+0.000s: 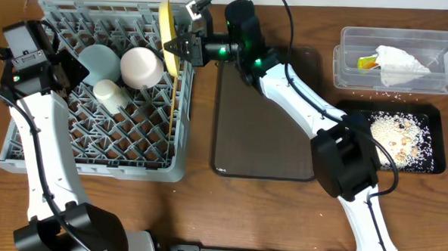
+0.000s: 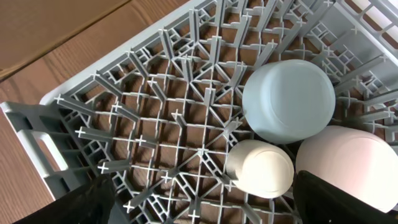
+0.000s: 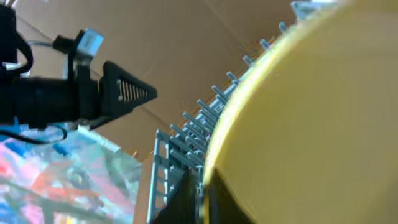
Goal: Sort waste into correct bins and load items into the dishwasher
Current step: 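Carry the yellow plate with the right gripper over the rack, then lower the yellow plate upright into the rack and open the right gripper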
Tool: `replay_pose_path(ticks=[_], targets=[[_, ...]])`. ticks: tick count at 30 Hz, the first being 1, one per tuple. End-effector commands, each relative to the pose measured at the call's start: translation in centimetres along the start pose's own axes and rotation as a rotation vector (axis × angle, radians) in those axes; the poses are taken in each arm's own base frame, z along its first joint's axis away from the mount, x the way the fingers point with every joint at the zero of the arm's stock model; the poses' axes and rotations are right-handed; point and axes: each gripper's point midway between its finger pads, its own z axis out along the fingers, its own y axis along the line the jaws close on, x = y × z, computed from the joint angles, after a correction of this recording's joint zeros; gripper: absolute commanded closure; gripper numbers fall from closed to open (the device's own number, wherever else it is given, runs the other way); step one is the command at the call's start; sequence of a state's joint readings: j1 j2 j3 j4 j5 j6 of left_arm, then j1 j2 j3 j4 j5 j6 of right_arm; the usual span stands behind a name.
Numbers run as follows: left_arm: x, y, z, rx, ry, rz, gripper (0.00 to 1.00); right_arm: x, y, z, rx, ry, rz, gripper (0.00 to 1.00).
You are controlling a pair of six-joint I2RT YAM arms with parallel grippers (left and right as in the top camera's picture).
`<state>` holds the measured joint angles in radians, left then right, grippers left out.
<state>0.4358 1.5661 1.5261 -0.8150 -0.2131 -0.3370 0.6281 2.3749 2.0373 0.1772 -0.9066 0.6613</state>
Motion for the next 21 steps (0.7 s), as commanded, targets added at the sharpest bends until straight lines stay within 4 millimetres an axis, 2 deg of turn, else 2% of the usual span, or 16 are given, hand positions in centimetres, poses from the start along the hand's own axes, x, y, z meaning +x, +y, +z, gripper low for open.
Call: replay_pose_path(ticks=[1,2,5,6,9,13,16,19,21], targets=[[0.0,0.2,0.1,-0.010,0.001,-0.001,0.08,-0.3,1.2,0.1,-0.019,0.008,-0.020,0.80],[0.0,0.2,0.1,-0.010,0.001,-0.001,0.08,-0.4,0.8,0.1,0.001,-0.001,-0.014,0.70],[0.0,0.2,0.1,-0.010,0.001,-0.001,0.08,-0.7,-1.1,0.0,0.097,-0.037,0.020,0.53],[0.0,0.2,0.1,-0.010,0.001,-0.001,0.08,-0.7,-2.6,-0.2,0.171,-0.054,0.052,0.47],[0.0,0.2,0.1,-0.010,0.001,-0.001,0.08,-0.6,-3.5,-0.6,0.225,-0.060,0.057,0.43],[0.0,0.2,0.1,-0.010,0.001,-0.001,0.08,-2.4,-3.6,-2.2,0.249,-0.075,0.068,0.37],[0.0,0.2,0.1,-0.010,0.001,-0.001,0.08,-4.7,-3.4,-5.1,0.299,-0.087,0.051,0.33],[0.0,0.2,0.1,-0.010,0.001,-0.001,0.08,-6.9,-3.9,-10.0,0.442,-0.104,0.041,0.31],[0.0,0.2,0.1,-0.010,0.001,-0.001,0.08,-7.6,-5.2,-13.7,0.614,-0.116,0.048,0.29]])
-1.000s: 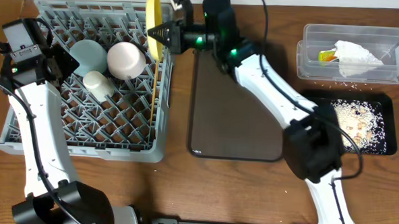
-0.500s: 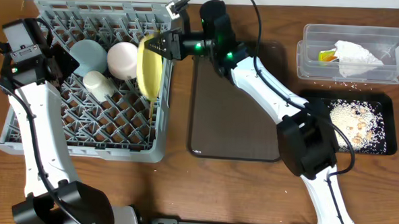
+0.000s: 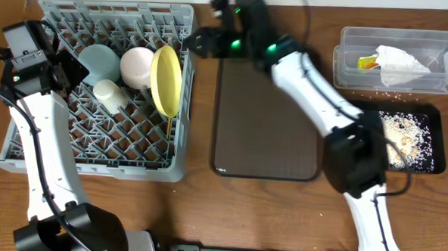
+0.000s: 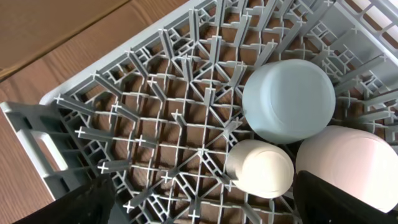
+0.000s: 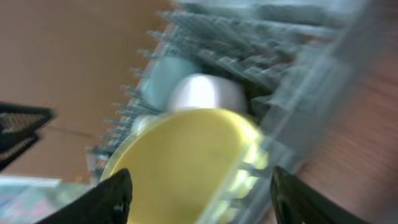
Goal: Sort waste into correct bins and load items into the dishwasher
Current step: 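Lower the yellow plate upright into the rack and open the right gripper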
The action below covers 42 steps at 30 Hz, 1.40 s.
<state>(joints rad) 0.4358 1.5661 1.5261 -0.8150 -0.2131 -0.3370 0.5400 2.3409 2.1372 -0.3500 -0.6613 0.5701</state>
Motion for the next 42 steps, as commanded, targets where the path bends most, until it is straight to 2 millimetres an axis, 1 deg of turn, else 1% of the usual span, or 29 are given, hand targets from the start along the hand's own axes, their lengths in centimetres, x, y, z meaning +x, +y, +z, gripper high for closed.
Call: replay_pose_path(ticks=[1,2,3,4,5,7,9,10,13,16,18,20,23,26,29,38,42], targets=[[0.0,0.2,0.1,-0.010,0.001,-0.001,0.08,-7.0,-1.3,-10.0,0.290,-0.198,-0.119,0.27],[0.0,0.2,0.1,-0.010,0.001,-0.001,0.08,-7.1,-2.3,-11.4,0.362,-0.203,-0.116,0.23],[0.0,0.2,0.1,-0.010,0.001,-0.001,0.08,-7.1,-3.7,-13.5,0.460,-0.202,-0.113,0.18],[0.0,0.2,0.1,-0.010,0.001,-0.001,0.08,-6.9,-4.9,-15.7,0.552,-0.196,-0.105,0.01],[0.0,0.1,0.1,-0.010,0.001,-0.001,0.08,-6.7,-5.7,-17.2,0.611,-0.191,-0.089,0.01],[0.0,0.2,0.1,-0.010,0.001,-0.001,0.08,-5.6,-8.1,-21.5,0.776,-0.169,-0.023,0.01],[0.0,0.2,0.1,-0.010,0.001,-0.001,0.08,-3.6,-10.3,-25.4,0.911,-0.110,0.051,0.01],[0.0,0.2,0.1,-0.010,0.001,-0.001,0.08,-2.5,-11.0,-26.8,0.950,-0.075,0.087,0.01],[0.0,0.2,0.1,-0.010,0.001,-0.001,0.08,1.3,-12.2,-30.0,1.017,0.049,0.216,0.01],[0.0,0.2,0.1,-0.010,0.001,-0.001,0.08,4.1,-12.5,-32.2,1.069,0.148,0.285,0.01],[0.0,0.2,0.1,-0.010,0.001,-0.001,0.08,5.9,-12.0,-33.1,1.083,0.237,0.283,0.01],[0.0,0.2,0.1,-0.010,0.001,-0.001,0.08,7.2,-11.2,-33.4,1.082,0.310,0.262,0.01],[0.0,0.2,0.1,-0.010,0.001,-0.001,0.08,8.3,-9.9,-33.5,1.078,0.362,0.250,0.01],[0.0,0.1,0.1,-0.010,0.001,-0.001,0.08,9.6,-9.1,-33.5,1.079,0.420,0.258,0.01],[0.0,0.2,0.1,-0.010,0.001,-0.001,0.08,9.7,-8.9,-33.1,1.074,0.430,0.247,0.01],[0.0,0.2,0.1,-0.010,0.001,-0.001,0.08,9.8,-8.9,-33.0,1.074,0.431,0.247,0.01],[0.0,0.2,0.1,-0.010,0.001,-0.001,0.08,9.9,-8.4,-32.5,1.030,0.439,0.254,0.01]])
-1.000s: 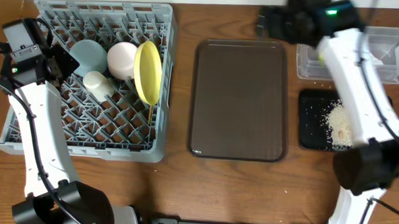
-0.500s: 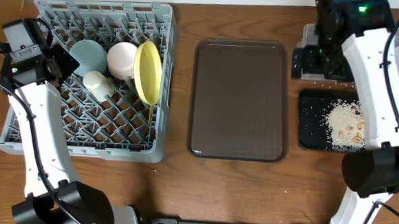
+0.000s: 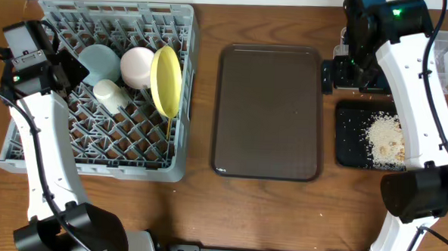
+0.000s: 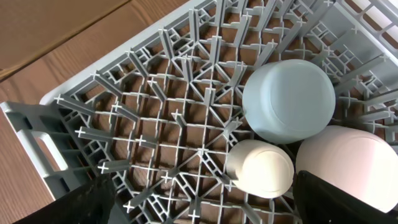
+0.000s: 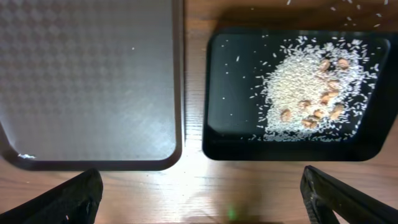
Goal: Sort waste into correct bins and load items into the dishwasher
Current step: 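Lower the yellow plate upright into the rack and open the right gripper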
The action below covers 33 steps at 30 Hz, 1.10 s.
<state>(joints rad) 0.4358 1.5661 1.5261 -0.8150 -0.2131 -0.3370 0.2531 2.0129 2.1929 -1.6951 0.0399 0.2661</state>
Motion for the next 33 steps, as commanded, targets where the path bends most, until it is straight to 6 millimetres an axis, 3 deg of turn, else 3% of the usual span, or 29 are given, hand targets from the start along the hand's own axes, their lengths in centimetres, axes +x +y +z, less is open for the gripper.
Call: replay_pose_path(ticks=[1,14,20,24,33], targets=[[0.0,0.2,0.1,-0.010,0.001,-0.001,0.08,0.4,0.3,-1.2,-0.028,-0.024,-0.023,0.01],[0.0,0.2,0.1,-0.010,0.001,-0.001,0.08,0.4,-0.1,-1.5,-0.008,-0.038,-0.147,0.01],[0.0,0.2,0.1,-0.010,0.001,-0.001,0.08,-1.4,0.2,-2.6,-0.021,-0.169,-0.193,0.01],[0.0,0.2,0.1,-0.010,0.001,-0.001,0.08,-0.9,0.5,-2.7,-0.053,-0.221,-0.189,0.01],[0.0,0.1,0.1,-0.010,0.001,-0.001,0.08,1.4,0.1,1.0,-0.091,-0.401,-0.182,0.01]])
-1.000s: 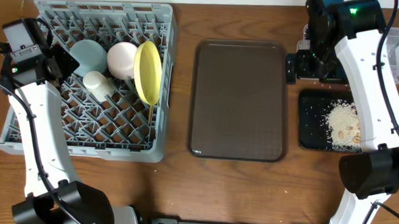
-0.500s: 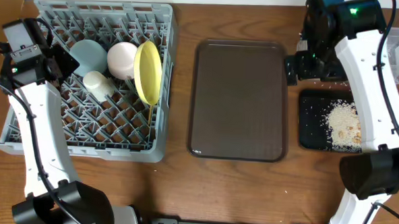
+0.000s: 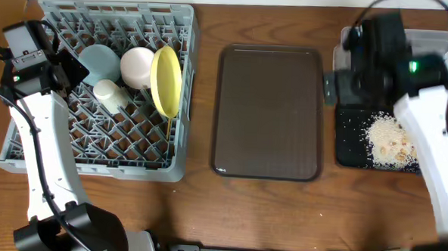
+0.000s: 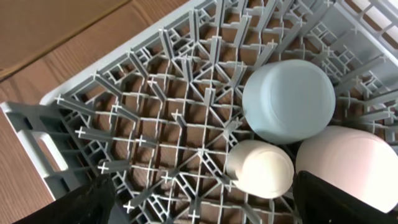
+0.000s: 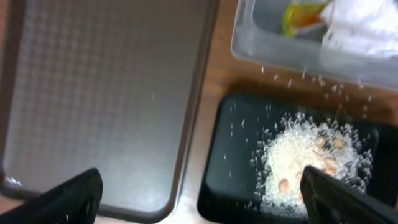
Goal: Sort waste into correct bins and load items into the dishwasher
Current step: 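Lower the yellow plate upright into the rack and open the right gripper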
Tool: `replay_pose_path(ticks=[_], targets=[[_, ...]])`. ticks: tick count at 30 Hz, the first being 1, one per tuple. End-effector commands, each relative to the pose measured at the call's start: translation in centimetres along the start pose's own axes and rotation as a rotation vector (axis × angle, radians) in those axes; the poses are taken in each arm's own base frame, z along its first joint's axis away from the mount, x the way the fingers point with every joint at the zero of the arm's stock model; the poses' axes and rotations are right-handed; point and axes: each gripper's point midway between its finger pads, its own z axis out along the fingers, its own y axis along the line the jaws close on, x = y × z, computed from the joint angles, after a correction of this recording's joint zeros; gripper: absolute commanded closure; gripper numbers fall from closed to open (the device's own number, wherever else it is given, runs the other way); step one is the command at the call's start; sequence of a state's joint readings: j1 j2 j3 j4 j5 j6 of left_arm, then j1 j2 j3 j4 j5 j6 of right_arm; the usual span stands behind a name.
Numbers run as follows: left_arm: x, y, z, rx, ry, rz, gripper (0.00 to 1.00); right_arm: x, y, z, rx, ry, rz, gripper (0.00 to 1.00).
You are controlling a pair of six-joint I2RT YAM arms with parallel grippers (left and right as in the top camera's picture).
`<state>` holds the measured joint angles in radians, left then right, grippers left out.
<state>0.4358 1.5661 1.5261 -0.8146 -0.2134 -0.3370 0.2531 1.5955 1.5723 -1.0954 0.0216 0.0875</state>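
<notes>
The grey dish rack point(image 3: 94, 158) holds a yellow plate point(image 3: 166, 81) standing on edge, a pale blue cup point(image 4: 288, 101), a pinkish bowl point(image 4: 348, 168) and a small white cup point(image 4: 260, 168), all upside down. My left gripper point(image 4: 199, 205) hangs open over the rack's left back part, nothing in it. My right gripper point(image 5: 202, 199) is open and empty above the gap between the brown tray point(image 5: 106, 93) and the black tray of rice point(image 5: 298, 162). In the overhead view the right gripper point(image 3: 338, 86) is beside the clear bin.
A clear bin point(image 5: 292, 37) with white tissue and an orange-green scrap stands behind the black tray; my right arm hides part of it in the overhead view. Loose rice grains lie on the wood between the bin and the black tray.
My right arm has changed posture over the table's right side. Its gripper is still open, and its view now takes in the clear bin as well. The left arm and the rack are unchanged.
My right gripper first held the yellow plate on edge at the rack's back right corner. Then the plate stood in the rack and the gripper was open, away from it. After that the gripper was over the trays at the right, where it still is.
</notes>
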Motion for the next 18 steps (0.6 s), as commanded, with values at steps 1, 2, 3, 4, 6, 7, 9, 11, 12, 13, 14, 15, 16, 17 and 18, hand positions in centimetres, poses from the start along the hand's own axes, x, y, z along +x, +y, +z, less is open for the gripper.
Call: replay_pose_path(ticks=[1,2,3,4,6,7,9,11,12,13,14,15,16,17,18], targets=[[0.0,0.2,0.1,-0.010,0.001,-0.001,0.08,2.3,0.0,0.6,-0.009,-0.052,-0.020,0.01],[0.0,0.2,0.1,-0.010,0.001,-0.001,0.08,2.7,-0.1,0.8,-0.013,-0.084,-0.028,0.01],[0.0,0.1,0.1,-0.009,0.001,0.000,0.08,3.1,0.0,1.0,-0.022,-0.121,-0.043,0.01],[0.0,0.2,0.1,-0.010,0.001,-0.001,0.08,3.5,0.2,1.1,-0.032,-0.149,-0.056,0.01],[0.0,0.2,0.1,-0.010,0.001,-0.001,0.08,4.3,0.3,1.5,-0.045,-0.208,-0.077,0.01],[0.0,0.1,0.1,-0.009,0.001,0.000,0.08,4.8,0.3,1.7,-0.046,-0.239,-0.083,0.01],[0.0,0.1,0.1,-0.009,0.001,0.000,0.08,5.7,0.2,2.0,-0.047,-0.294,-0.085,0.01],[0.0,0.2,0.1,-0.010,0.001,-0.001,0.08,6.6,0.0,2.0,-0.049,-0.344,-0.083,0.01],[0.0,0.2,0.1,-0.010,0.001,-0.001,0.08,7.1,0.0,1.9,-0.049,-0.372,-0.082,0.01],[0.0,0.2,0.1,-0.010,0.001,-0.001,0.08,7.5,-0.1,1.8,-0.049,-0.397,-0.080,0.01],[0.0,0.2,0.1,-0.010,0.001,-0.001,0.08,8.0,-0.2,1.6,-0.050,-0.425,-0.079,0.01],[0.0,0.2,0.1,-0.010,0.001,-0.001,0.08,8.6,-0.3,1.3,-0.052,-0.464,-0.078,0.01],[0.0,0.2,0.1,-0.010,0.001,-0.001,0.07,8.9,-0.3,1.2,-0.052,-0.488,-0.079,0.01],[0.0,0.2,0.1,-0.010,0.001,-0.001,0.08,9.3,-0.4,1.0,-0.052,-0.514,-0.078,0.01],[0.0,0.1,0.1,-0.009,0.001,0.000,0.08,9.7,-0.5,0.8,-0.051,-0.542,-0.078,0.01]])
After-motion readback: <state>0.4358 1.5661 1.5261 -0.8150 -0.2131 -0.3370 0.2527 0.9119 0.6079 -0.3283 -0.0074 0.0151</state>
